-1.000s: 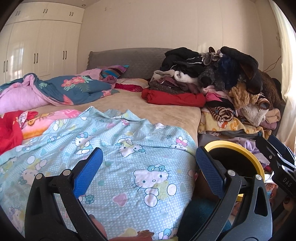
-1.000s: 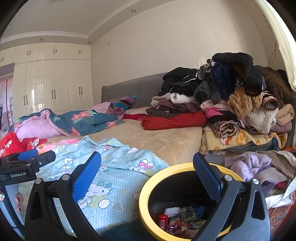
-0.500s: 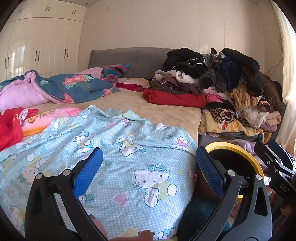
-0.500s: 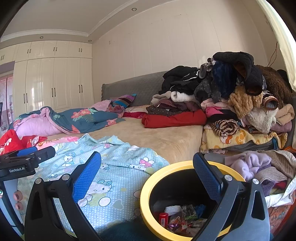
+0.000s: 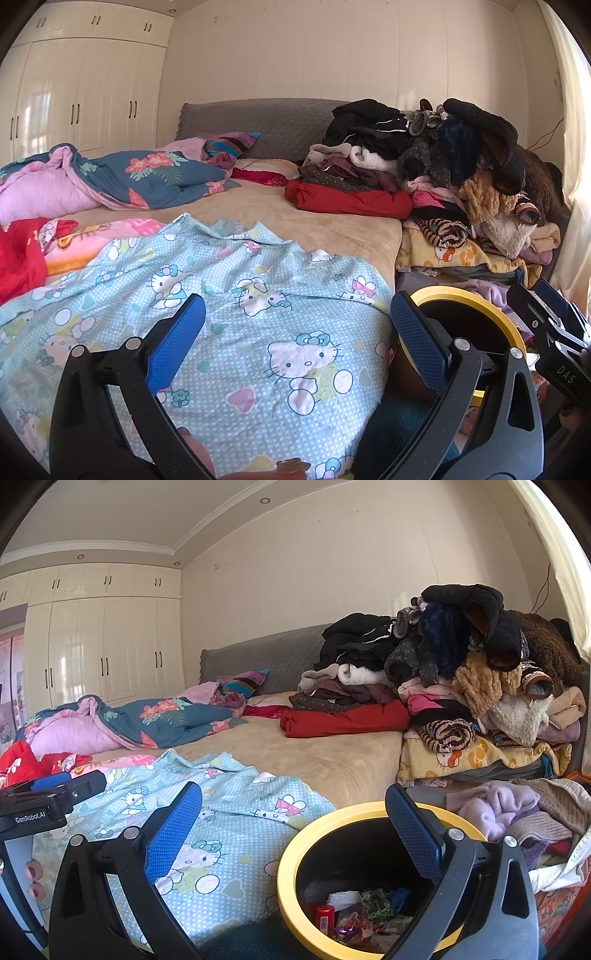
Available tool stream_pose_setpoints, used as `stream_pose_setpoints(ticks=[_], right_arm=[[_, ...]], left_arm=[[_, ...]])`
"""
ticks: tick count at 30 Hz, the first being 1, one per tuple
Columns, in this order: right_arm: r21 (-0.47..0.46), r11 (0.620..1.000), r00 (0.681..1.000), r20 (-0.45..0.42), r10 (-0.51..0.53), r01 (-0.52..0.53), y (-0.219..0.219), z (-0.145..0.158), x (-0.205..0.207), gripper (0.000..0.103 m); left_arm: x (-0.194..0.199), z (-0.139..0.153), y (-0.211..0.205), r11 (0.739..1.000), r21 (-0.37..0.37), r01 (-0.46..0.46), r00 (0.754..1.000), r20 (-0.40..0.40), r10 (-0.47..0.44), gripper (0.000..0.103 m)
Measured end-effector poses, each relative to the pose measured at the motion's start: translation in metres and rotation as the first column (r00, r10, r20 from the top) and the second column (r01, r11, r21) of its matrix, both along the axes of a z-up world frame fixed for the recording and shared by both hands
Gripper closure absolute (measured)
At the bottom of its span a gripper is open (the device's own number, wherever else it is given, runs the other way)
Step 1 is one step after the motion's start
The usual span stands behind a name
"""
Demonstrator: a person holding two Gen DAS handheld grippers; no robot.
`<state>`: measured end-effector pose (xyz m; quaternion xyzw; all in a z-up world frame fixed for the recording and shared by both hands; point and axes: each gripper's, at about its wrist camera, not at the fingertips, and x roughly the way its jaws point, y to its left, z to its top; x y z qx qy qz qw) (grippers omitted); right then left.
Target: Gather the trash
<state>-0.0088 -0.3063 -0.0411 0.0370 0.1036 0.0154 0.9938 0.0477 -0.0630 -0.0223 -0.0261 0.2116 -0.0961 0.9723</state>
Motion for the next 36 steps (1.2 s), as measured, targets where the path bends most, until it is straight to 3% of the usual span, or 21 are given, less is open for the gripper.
stream_pose_setpoints(ticks=[29,36], right_arm=[[-0.008,1.0,1.0,-0.009,0.002,-0.002,-0.003,-0.001,0.0,0.006],[-0.058,0.991,0.993,-0.018,0.118,-0.119,0.022,0.011,0.015,0.006]], left_arm=[[0.001,0.002,-0.004,1.0,-0.004,0.008,1.0,-0.019,-0.008,0.011],[0.007,-0.003,0.011,0.997,-0.006,-0.071,0.995,-0.069,0.07,0.011]])
